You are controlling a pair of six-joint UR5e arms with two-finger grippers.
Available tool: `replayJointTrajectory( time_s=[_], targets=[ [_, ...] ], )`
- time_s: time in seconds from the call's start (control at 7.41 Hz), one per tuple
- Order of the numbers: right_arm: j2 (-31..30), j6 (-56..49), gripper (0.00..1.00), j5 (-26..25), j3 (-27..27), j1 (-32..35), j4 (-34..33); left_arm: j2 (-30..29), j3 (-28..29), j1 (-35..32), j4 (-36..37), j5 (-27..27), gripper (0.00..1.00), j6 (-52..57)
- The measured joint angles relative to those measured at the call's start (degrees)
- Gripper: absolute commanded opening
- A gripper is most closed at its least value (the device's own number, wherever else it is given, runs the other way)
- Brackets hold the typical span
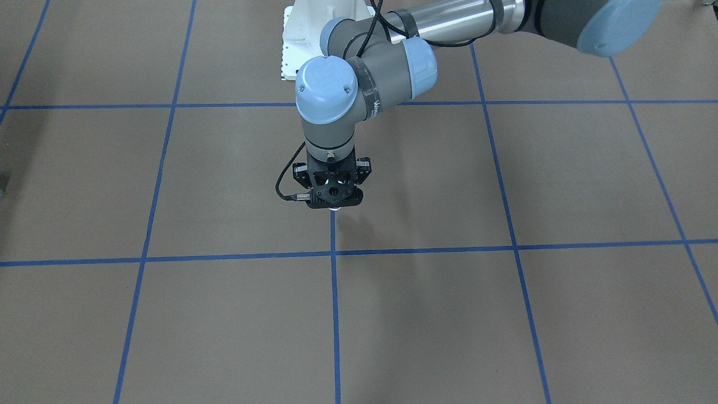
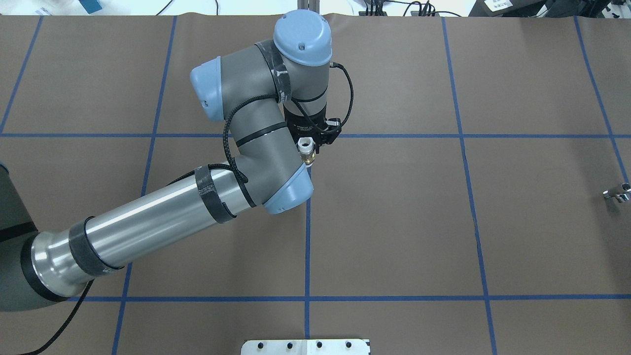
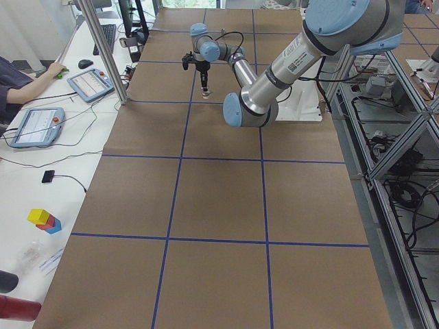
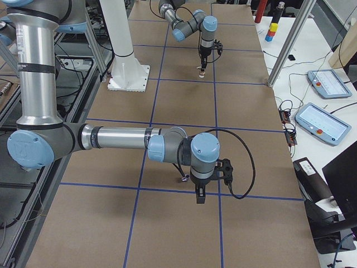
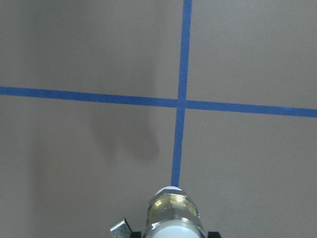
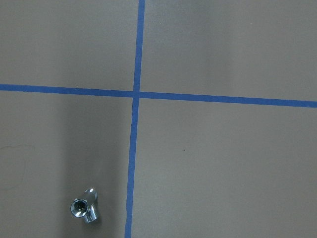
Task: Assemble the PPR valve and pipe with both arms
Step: 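Lift the valve with the left gripper and carry it to table center, then lower the valve upright onto the table with the left gripper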
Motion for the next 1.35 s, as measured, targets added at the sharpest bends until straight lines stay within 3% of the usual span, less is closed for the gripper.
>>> replayJointTrajectory(
  time_s=[0.41, 1.35],
  targets=[
    [0.0, 0.1, 0.99, 0.1, -0.2, 0.0, 0.0, -0.1, 2.8, 0.6, -3.5, 0.5, 0.0, 0.2],
    [0.1, 0.1, 0.99, 0.1, -0.4, 0.0, 0.0, 0.1, 3.1, 1.3, -3.7, 0.5, 0.0, 0.2]
  ],
)
